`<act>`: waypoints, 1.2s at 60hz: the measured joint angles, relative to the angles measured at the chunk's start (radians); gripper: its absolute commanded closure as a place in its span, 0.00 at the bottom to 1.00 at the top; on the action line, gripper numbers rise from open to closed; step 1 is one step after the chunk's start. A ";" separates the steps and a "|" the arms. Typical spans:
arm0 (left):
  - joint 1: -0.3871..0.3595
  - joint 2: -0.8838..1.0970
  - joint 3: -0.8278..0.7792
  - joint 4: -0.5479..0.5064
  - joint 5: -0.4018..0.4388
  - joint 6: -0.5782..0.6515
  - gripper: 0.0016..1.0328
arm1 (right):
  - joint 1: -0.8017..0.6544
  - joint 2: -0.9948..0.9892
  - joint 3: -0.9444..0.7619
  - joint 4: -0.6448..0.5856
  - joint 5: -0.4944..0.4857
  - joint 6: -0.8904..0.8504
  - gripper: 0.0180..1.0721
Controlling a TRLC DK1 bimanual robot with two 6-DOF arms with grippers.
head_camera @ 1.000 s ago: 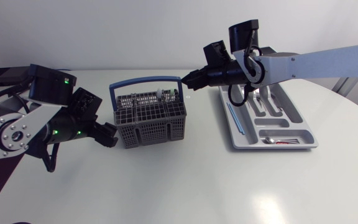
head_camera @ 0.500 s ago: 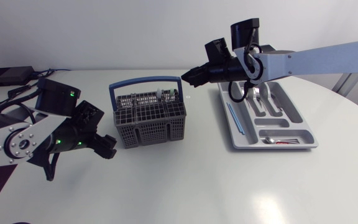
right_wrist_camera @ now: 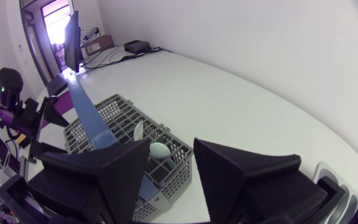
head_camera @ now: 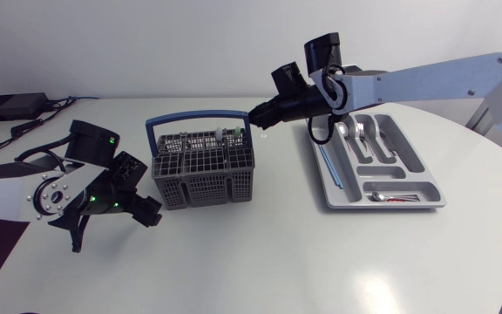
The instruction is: Unload the cutlery basket into the drawer organizer.
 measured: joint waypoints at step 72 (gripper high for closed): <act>0.117 0.034 0.016 0.068 0.037 0.048 0.19 | -0.023 0.243 0.222 -0.063 -0.054 0.034 0.95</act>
